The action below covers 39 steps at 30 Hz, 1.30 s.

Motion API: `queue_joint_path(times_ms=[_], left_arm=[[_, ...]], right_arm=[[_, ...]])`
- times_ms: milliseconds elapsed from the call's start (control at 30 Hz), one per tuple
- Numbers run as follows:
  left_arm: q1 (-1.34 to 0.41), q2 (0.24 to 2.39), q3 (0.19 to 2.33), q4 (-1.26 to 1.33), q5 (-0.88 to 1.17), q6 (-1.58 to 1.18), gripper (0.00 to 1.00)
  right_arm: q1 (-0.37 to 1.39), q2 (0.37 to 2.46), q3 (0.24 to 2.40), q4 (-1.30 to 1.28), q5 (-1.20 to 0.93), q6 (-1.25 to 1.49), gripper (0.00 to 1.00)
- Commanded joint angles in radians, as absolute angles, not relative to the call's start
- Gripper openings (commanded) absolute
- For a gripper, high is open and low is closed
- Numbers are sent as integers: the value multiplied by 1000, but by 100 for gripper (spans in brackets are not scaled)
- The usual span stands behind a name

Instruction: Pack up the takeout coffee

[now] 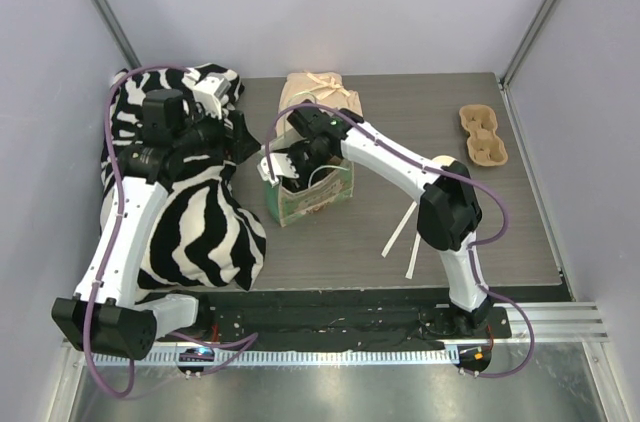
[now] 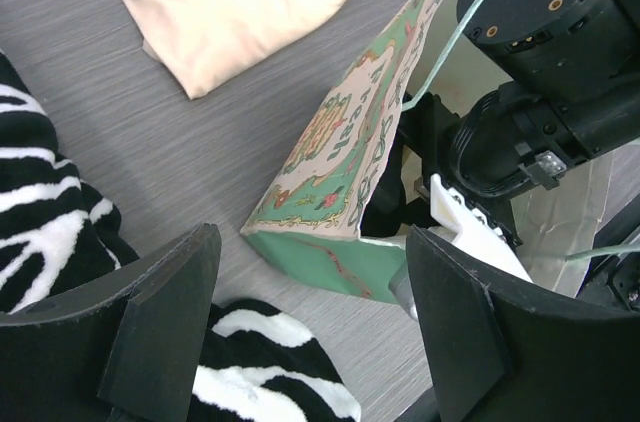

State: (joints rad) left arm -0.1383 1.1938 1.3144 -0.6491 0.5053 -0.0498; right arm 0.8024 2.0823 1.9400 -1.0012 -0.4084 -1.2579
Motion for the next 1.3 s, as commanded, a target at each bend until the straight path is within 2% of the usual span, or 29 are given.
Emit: queue_joint_path(times_ms=[0, 367, 600, 700, 733, 900, 1000, 1167, 1200, 1267], left_arm=[[-123, 1157, 1304, -650, 492, -69, 79], [-101, 1100, 1229, -719, 457, -31, 77], [-14, 1134, 1157, -664, 580, -185, 75], [-11, 1135, 1129, -635, 591, -222, 75], [-9, 1137, 1126, -634, 592, -224, 75], [-9, 1135, 1120, -624, 598, -229, 75], [-9, 1137, 1121, -612, 604, -238, 75], [-9, 1149, 1144, -604, 612, -247, 76], [-9, 1155, 1149, -603, 614, -253, 76], [-9, 1161, 1163, -600, 615, -259, 77]], right_arm=[[801, 2169, 1954, -1189, -367, -1296, 2], [825, 2233, 2000, -1206, -353, -1289, 2], [828, 2221, 2008, -1190, -336, -1249, 8], [831, 2211, 2010, -1178, -322, -1235, 19], [833, 2207, 2013, -1175, -322, -1232, 28], [831, 2172, 2014, -1164, -344, -1216, 53], [831, 2158, 2017, -1160, -350, -1213, 62], [833, 2146, 2025, -1160, -354, -1212, 70], [833, 2141, 2025, -1160, -356, -1212, 75], [831, 2135, 2028, -1158, -357, -1209, 77]])
